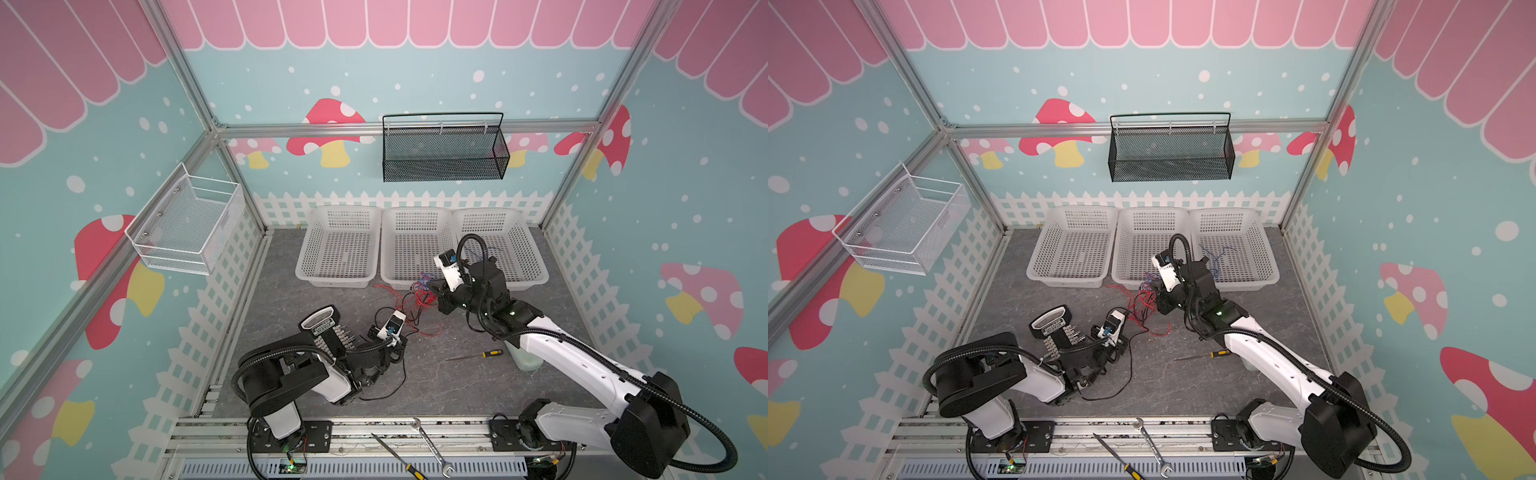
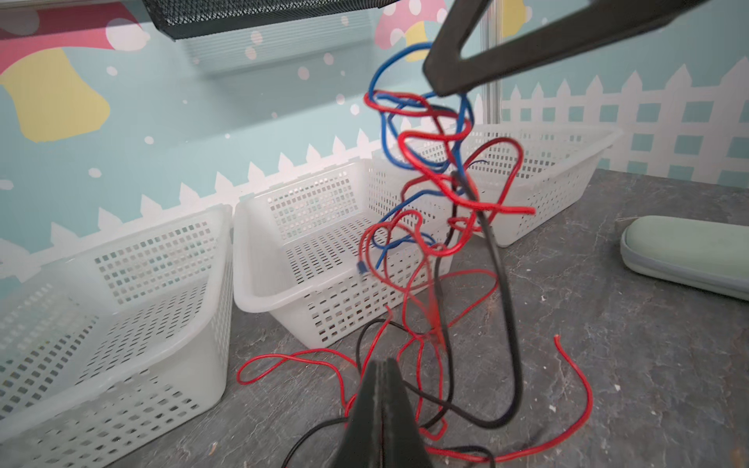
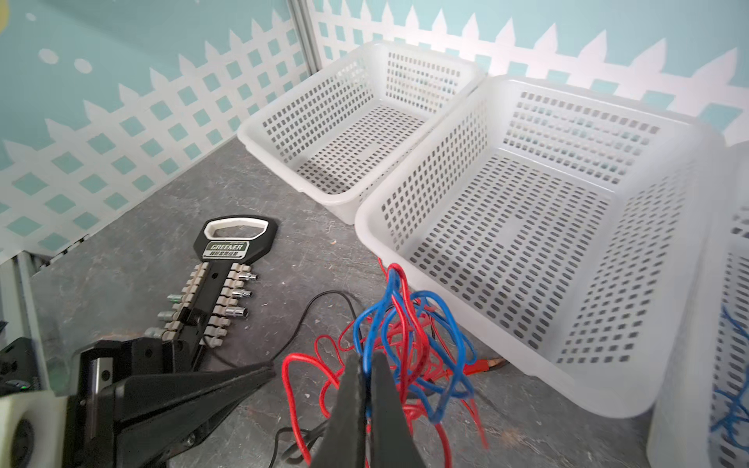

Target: Untangle the cables

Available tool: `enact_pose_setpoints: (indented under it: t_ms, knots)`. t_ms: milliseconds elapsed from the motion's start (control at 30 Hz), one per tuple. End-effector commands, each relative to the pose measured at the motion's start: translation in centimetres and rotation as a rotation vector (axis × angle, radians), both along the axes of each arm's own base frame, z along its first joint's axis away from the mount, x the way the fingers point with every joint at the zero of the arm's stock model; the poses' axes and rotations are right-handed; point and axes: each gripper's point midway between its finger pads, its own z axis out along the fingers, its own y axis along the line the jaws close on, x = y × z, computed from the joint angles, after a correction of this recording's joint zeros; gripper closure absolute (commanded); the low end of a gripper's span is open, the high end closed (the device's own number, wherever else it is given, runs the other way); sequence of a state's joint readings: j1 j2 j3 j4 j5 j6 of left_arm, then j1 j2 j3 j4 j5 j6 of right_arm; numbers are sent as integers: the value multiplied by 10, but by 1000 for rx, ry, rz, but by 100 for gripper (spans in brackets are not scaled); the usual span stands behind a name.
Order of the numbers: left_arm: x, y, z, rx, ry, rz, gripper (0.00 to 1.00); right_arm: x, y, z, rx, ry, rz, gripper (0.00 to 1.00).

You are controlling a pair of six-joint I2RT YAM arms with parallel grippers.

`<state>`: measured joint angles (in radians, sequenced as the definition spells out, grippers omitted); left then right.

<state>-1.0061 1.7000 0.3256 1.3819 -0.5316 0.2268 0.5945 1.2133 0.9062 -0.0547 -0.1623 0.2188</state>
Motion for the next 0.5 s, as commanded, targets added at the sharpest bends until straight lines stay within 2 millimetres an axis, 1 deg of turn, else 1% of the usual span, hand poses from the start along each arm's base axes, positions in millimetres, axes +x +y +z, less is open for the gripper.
enact_pose_setpoints:
  t_ms: [0, 67, 100, 267, 367, 467]
  knots:
    - [4, 8, 1, -41, 5, 33, 100, 6, -11, 22, 10, -55, -52, 100]
    - [3, 4, 6, -52, -2, 13, 100, 4, -5, 20, 21, -42, -16, 100]
    - [3, 2, 9, -58, -6, 2, 97, 3, -2, 18, 25, -35, -1, 100]
    - [-4, -12, 26, -92, -33, -86, 48, 2, 8, 8, 36, 3, 36, 100]
    - [-8, -25, 33, -82, -35, -140, 30, 1, 12, 8, 48, 11, 55, 100]
    - [-8, -40, 37, -52, -18, -176, 27, 1, 14, 8, 54, 14, 66, 100]
